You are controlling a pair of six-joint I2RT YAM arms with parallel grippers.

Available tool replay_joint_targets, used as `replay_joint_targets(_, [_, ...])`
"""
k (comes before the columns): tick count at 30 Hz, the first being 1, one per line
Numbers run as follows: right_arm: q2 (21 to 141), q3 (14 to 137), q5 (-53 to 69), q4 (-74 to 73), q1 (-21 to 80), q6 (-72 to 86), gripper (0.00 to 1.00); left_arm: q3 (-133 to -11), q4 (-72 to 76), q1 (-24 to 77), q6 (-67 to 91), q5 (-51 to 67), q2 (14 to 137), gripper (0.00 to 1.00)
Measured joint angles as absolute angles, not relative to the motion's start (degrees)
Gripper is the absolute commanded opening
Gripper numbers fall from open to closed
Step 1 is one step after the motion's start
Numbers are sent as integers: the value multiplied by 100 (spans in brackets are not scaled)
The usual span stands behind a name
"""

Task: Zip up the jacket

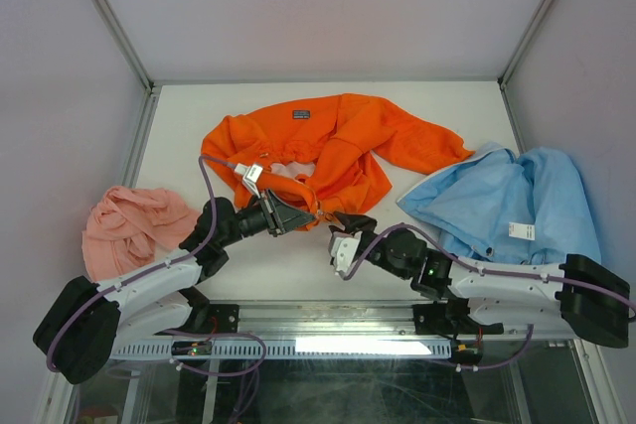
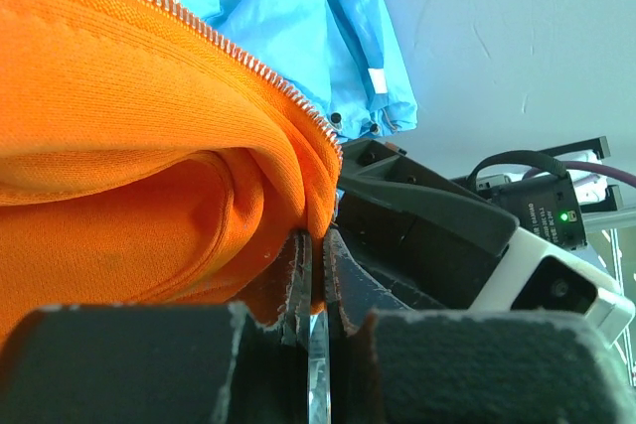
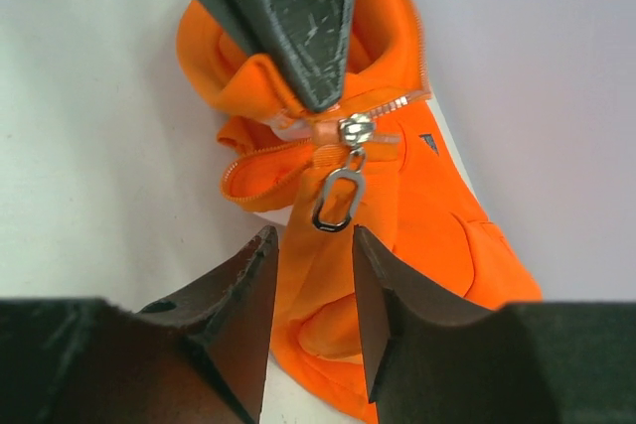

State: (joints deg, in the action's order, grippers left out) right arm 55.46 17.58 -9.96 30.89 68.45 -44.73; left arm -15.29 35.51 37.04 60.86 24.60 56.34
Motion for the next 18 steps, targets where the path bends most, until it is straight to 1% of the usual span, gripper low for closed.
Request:
replay_joint_targets(3, [5734,1756,-982,3105,6845,-4550,38,-1529,3548,3704,6086,2462,5634,0])
replay_joint_targets(10, [5780,1702,-1028,3422,6845,-4668,31,-1531,3548,3704,6086,2464,5634,0])
replay_joint_targets(18, [5540,1702,-1022,3437,6845,-4698,21,-1531,3514,3706,6069,2464,5636,0])
